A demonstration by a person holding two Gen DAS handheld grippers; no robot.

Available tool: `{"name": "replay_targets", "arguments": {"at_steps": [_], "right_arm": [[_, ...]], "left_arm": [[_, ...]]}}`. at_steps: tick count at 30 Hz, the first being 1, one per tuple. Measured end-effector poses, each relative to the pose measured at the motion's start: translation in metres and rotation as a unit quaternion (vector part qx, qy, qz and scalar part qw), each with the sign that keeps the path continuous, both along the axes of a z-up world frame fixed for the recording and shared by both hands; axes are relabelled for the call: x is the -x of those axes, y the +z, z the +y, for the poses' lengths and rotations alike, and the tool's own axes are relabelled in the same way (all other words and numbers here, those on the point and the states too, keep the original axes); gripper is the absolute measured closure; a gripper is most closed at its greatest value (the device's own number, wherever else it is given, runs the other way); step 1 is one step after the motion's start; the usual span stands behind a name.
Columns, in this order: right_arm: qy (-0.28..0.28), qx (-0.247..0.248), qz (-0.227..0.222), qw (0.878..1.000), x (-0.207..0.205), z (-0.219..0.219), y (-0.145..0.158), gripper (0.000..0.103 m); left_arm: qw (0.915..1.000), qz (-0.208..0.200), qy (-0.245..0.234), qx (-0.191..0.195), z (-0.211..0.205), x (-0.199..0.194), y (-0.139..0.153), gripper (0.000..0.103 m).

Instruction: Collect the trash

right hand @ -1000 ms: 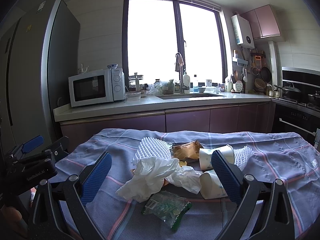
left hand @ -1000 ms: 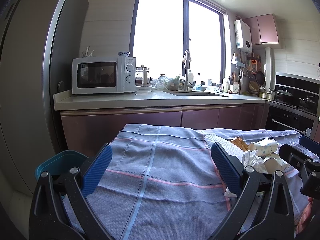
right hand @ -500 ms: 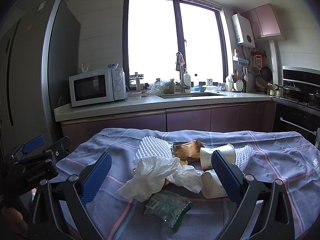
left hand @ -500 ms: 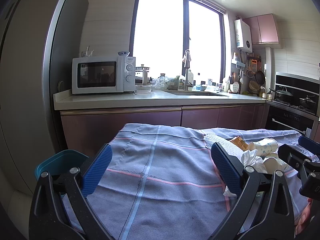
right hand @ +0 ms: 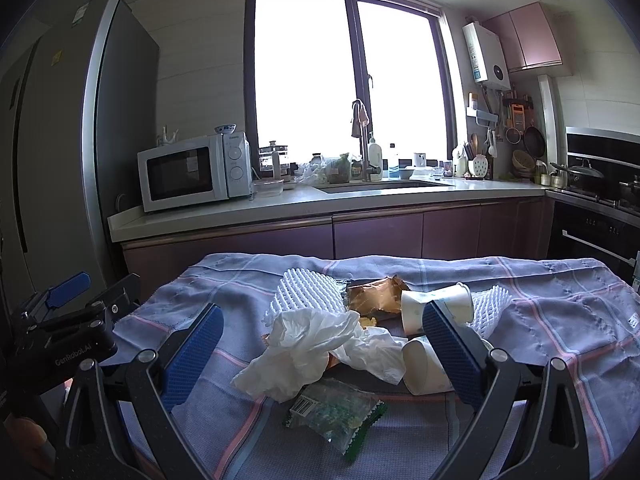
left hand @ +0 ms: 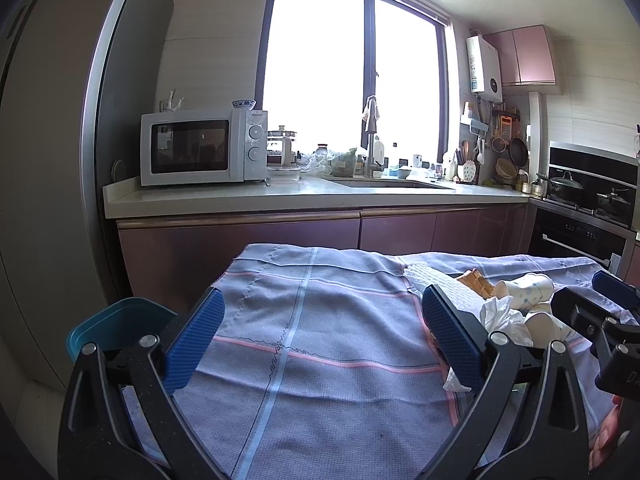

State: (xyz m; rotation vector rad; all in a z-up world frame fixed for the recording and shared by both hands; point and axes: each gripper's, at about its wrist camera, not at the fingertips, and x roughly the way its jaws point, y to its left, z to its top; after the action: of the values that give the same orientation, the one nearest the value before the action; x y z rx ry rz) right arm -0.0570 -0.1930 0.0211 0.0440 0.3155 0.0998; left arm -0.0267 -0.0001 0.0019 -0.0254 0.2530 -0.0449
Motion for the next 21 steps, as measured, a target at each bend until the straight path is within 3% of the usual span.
{"name": "replay_targets", "arguments": {"at_steps": [9,21], "right_arm": [[0.001,-0.003,0.024,1.0,-0.006,-0.009,-0.008,0.007],[0.013,-0.04,0.148,0.988,-0.032,-0.031,-0.056,0.007]], "left_arm": [[0.9997,0.014,-0.018,-0.007,-0.009,-0.009,-0.005,0.006],[0.9901,0.079,-0.113,-0.026,-0.051,-0.036,-0.03,0.006]]}}
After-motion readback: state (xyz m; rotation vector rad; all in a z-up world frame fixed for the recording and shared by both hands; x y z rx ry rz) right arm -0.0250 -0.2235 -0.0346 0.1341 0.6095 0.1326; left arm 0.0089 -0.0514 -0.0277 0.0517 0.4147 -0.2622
